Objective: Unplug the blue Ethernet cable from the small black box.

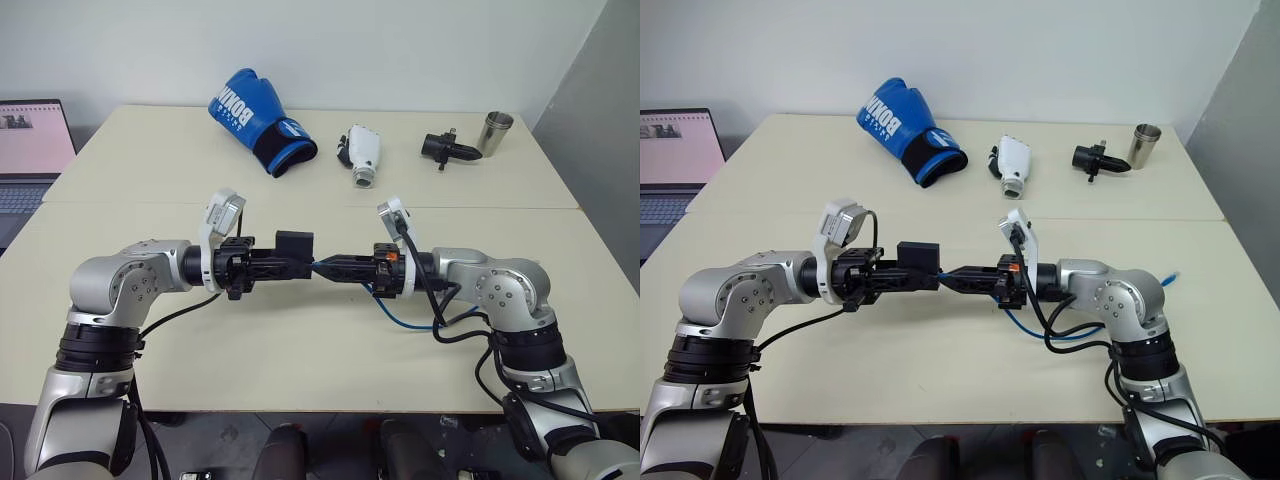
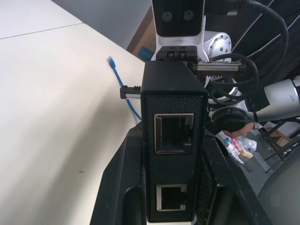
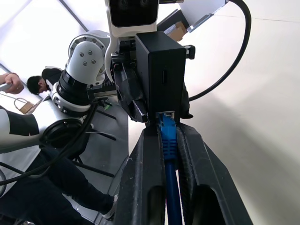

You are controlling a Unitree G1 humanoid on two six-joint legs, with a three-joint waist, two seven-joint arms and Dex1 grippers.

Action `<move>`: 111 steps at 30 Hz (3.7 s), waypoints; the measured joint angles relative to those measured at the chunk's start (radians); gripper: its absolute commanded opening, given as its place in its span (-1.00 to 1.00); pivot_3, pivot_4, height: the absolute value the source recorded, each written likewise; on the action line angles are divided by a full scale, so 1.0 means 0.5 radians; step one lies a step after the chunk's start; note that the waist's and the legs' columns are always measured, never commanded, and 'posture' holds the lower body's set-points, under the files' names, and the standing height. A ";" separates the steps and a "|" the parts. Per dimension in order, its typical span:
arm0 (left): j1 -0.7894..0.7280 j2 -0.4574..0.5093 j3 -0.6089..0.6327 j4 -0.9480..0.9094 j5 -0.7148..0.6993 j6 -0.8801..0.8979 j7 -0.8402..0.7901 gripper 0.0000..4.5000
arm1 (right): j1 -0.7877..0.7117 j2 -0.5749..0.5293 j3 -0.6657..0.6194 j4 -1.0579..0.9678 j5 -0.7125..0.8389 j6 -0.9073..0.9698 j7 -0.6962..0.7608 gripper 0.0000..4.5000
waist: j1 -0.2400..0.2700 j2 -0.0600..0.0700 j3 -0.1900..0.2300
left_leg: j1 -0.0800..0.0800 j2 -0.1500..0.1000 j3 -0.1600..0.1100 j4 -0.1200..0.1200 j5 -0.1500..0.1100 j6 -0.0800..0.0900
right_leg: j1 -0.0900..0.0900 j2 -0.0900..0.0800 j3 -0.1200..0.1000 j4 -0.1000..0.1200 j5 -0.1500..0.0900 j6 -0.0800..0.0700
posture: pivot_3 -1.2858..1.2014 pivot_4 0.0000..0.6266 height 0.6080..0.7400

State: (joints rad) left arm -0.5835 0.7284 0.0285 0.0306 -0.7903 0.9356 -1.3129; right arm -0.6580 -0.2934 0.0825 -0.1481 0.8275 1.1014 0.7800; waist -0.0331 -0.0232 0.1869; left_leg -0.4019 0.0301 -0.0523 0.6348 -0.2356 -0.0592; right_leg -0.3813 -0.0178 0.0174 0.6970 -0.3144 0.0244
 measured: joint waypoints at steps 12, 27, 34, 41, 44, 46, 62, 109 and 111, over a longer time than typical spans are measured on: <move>-0.025 0.076 -0.001 0.100 0.065 -0.061 -0.037 -0.64 | 0.018 -0.125 -0.051 -0.005 0.069 0.086 0.014 -0.97 | 0.000 0.000 0.000 | 0.000 0.000 0.000 0.000 0.000 0.000 | -0.001 0.000 0.000 0.000 0.000 0.000 | 0.03 -0.52 1.00; -0.031 0.080 0.020 0.255 0.202 -0.234 -0.008 -0.64 | 0.024 -0.215 -0.180 0.455 -0.524 -0.600 -0.444 -0.97 | 0.000 0.000 0.000 | -0.007 -0.001 0.003 -0.002 0.000 0.000 | -0.009 0.000 0.002 0.000 0.000 0.000 | 0.03 -0.52 1.00; -0.015 0.023 0.019 0.249 0.245 -0.291 0.056 -0.64 | -0.045 -0.177 -0.160 0.873 -0.960 -1.087 -0.650 -0.20 | -0.005 0.000 0.000 | -0.017 0.000 0.004 -0.001 0.000 0.000 | -0.017 -0.001 0.002 -0.001 0.000 0.000 | 0.03 -0.52 1.00; -0.012 -0.061 0.033 0.264 0.342 -0.475 0.205 -0.64 | -0.029 -0.189 -0.156 0.623 -0.900 -1.014 -0.473 0.53 | 0.001 0.001 0.000 | -0.018 -0.001 0.002 0.000 0.000 0.000 | -0.016 -0.001 0.001 -0.001 0.000 0.000 | 0.03 -0.52 1.00; 0.009 -0.152 0.068 0.308 0.436 -0.648 0.363 -0.64 | 0.033 -0.251 -0.094 0.386 -0.837 -0.978 -0.285 0.78 | 0.004 0.001 0.001 | -0.018 -0.001 0.001 0.004 0.000 0.000 | -0.016 -0.001 0.000 0.000 0.000 0.000 | 0.03 -0.52 1.00; 0.016 -0.224 0.094 0.359 0.513 -0.795 0.492 -0.64 | 0.068 -0.276 -0.052 0.243 -0.801 -0.948 -0.192 0.78 | 0.004 0.001 0.000 | -0.019 -0.001 0.000 0.007 0.000 0.000 | -0.015 -0.001 0.000 0.001 0.000 0.000 | 0.03 -0.52 1.00; 0.119 -0.592 0.307 1.119 1.066 -1.797 1.486 -0.48 | 0.173 -0.339 0.278 -0.128 -0.906 -0.960 0.045 0.78 | 0.008 0.001 0.000 | -0.026 -0.003 -0.004 0.020 0.000 0.000 | -0.014 -0.003 -0.004 0.002 0.003 0.003 | 0.03 -0.52 1.00; 0.157 -0.593 0.464 0.965 0.933 -1.489 1.503 0.98 | 0.171 -0.308 0.278 -0.121 -0.988 -1.001 0.095 0.78 | 0.005 0.001 0.000 | -0.024 -0.003 -0.004 0.021 0.000 0.000 | -0.014 -0.003 -0.005 0.004 0.003 0.003 | 0.03 -0.52 1.00; 0.157 -0.593 0.464 0.965 0.937 -1.490 1.503 0.98 | 0.171 -0.308 0.278 -0.121 -0.988 -1.002 0.095 0.78 | 0.005 0.001 0.000 | -0.024 -0.003 -0.004 0.021 0.000 0.000 | -0.014 -0.003 -0.004 0.004 0.003 0.003 | 0.03 -0.52 1.00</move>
State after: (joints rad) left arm -0.5052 0.4320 0.2603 0.5134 -0.3216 0.1904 -0.5615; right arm -0.5723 -0.4472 0.2214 -0.2086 0.3333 0.6005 0.8275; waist -0.0305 -0.0229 0.1870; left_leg -0.4140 0.0287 -0.0546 0.6452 -0.2354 -0.0592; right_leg -0.3882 -0.0192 0.0152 0.6990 -0.3130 0.0261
